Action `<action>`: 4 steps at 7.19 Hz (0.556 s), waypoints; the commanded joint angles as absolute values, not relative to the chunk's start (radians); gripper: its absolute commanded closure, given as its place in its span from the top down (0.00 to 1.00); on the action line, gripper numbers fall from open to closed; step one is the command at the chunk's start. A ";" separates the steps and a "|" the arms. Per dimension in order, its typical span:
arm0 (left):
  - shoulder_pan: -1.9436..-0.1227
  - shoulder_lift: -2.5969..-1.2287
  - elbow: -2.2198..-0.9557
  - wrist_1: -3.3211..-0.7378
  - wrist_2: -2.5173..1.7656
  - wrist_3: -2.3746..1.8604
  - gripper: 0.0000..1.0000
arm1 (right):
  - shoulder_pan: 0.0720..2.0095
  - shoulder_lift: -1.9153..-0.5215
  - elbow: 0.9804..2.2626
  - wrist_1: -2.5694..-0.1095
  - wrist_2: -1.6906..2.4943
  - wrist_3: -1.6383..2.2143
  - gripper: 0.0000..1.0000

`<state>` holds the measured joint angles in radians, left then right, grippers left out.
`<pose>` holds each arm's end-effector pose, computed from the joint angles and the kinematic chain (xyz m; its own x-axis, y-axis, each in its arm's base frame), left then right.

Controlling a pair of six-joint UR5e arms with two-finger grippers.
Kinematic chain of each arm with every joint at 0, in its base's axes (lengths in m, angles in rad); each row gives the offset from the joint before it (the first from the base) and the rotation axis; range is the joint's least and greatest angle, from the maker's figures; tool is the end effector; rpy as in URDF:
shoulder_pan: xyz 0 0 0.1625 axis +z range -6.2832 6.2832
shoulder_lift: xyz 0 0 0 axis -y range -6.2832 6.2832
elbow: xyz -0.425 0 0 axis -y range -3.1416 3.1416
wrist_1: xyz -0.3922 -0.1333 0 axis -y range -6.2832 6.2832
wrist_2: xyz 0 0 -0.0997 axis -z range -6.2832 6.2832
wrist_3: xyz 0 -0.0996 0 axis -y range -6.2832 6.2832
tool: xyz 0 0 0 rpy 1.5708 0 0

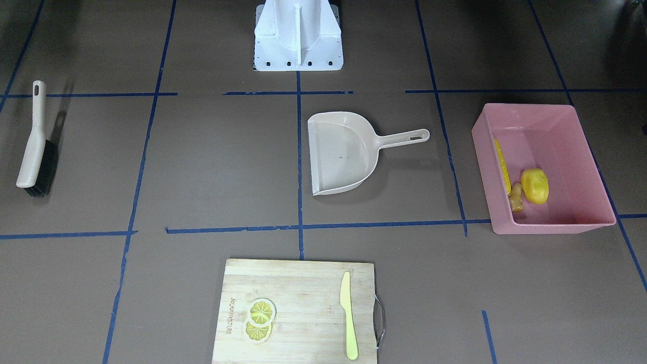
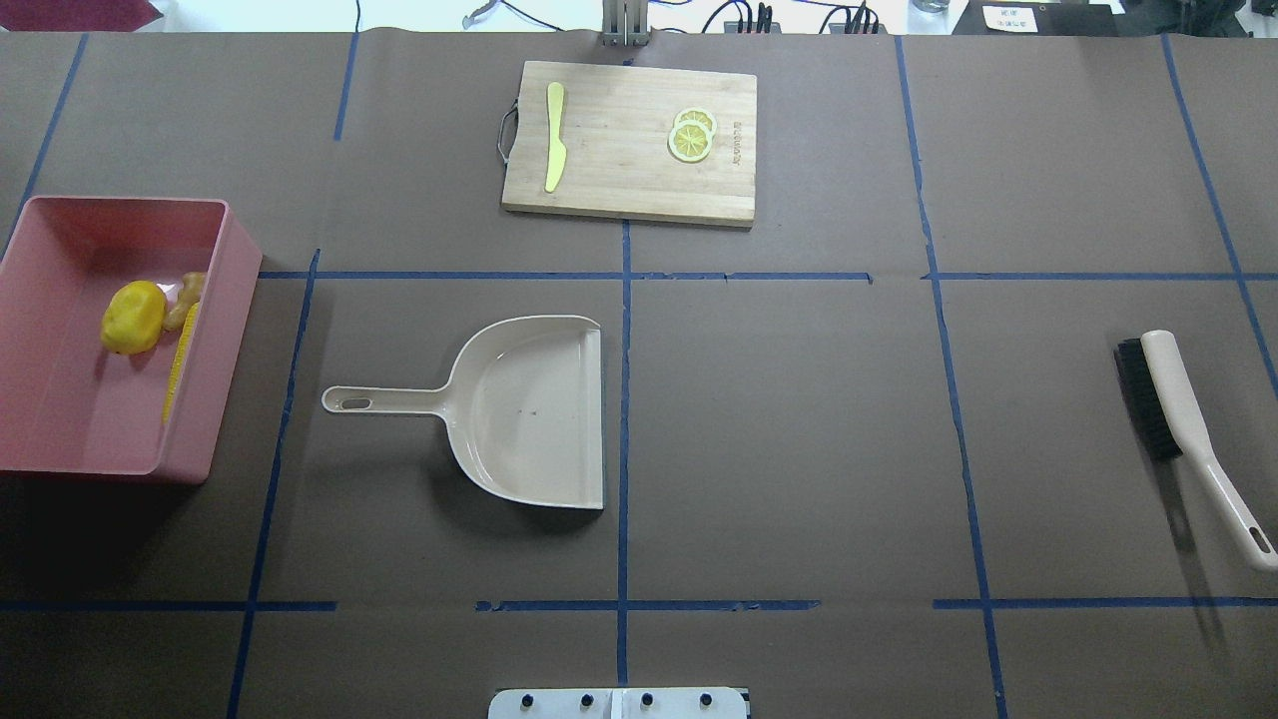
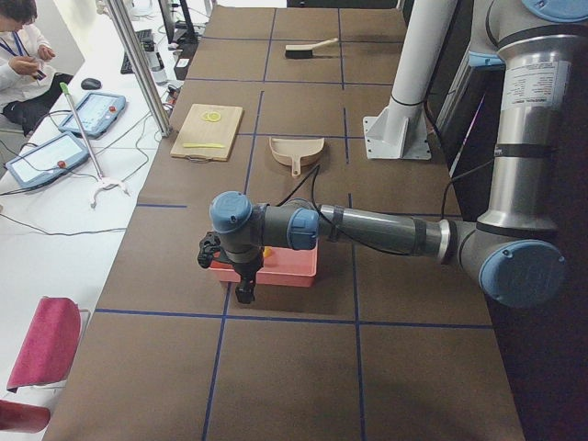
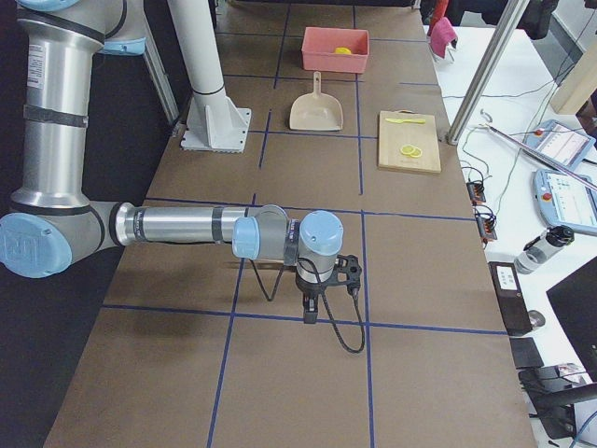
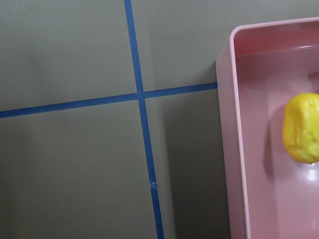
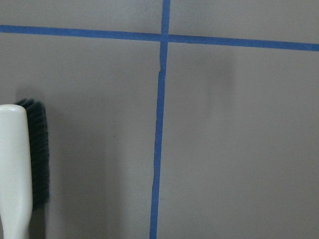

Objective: Sweep and dump trash into bin

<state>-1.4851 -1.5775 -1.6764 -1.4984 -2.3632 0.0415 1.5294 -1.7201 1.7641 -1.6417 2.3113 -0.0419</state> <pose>-0.0198 -0.4985 0.6094 0.6930 0.1296 -0.7092 -0.1144 0.9910 0.0694 0.0484 -0.4287 0.6417 0.7359 -0.0542 0.6750 0.0723 0.9974 0.0014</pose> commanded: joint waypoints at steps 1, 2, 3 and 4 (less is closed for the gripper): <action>-1.485 -1.565 -1.678 -1.500 -2.353 0.043 1.00 | 1.529 -1.698 1.760 -1.643 2.307 -0.043 1.00; -1.486 -1.565 -1.686 -1.500 -2.353 0.043 1.00 | 1.529 -1.698 1.759 -1.643 2.309 -0.041 1.00; -1.489 -1.562 -1.731 -1.490 -2.359 0.041 1.00 | 1.529 -1.698 1.738 -1.641 2.306 -0.040 1.00; -1.489 -1.562 -1.735 -1.485 -2.359 0.040 1.00 | 1.525 -1.697 1.729 -1.622 2.307 -0.043 1.00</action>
